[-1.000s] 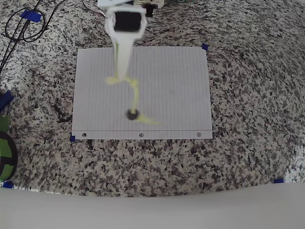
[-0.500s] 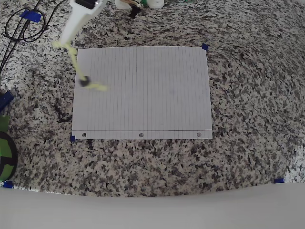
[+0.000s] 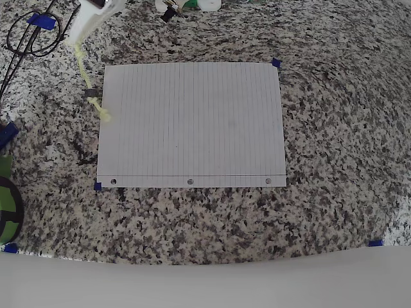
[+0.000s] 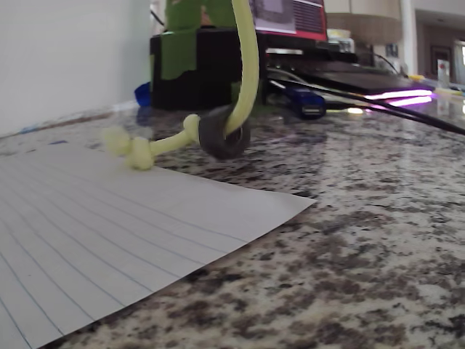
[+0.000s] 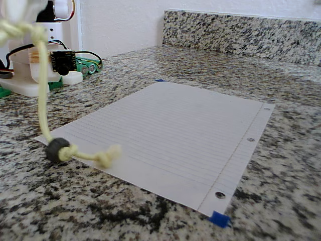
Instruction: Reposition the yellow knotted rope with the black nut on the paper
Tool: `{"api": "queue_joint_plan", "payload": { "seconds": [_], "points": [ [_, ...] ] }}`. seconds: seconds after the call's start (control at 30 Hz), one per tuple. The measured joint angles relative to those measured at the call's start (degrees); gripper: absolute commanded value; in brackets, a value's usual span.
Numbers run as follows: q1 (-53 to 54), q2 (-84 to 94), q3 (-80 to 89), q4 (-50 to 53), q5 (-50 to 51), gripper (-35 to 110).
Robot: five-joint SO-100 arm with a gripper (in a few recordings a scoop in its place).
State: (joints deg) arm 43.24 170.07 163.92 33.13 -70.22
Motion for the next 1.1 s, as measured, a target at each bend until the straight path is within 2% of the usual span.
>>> {"api": "queue_joint_plan", "payload": {
  "seconds": [0.37, 0.83, 0.97, 1.1],
  "points": [
    [-20.3, 11.95, 1.32, 6.77, 38.23, 0],
    [-40.61, 16.26, 5.45, 13.62, 77.78, 0],
    [-44.3, 17.58, 5.54, 12.48, 79.8, 0],
    [-43.07, 19.86, 5.54, 9.32, 71.98, 0]
  ]
}}
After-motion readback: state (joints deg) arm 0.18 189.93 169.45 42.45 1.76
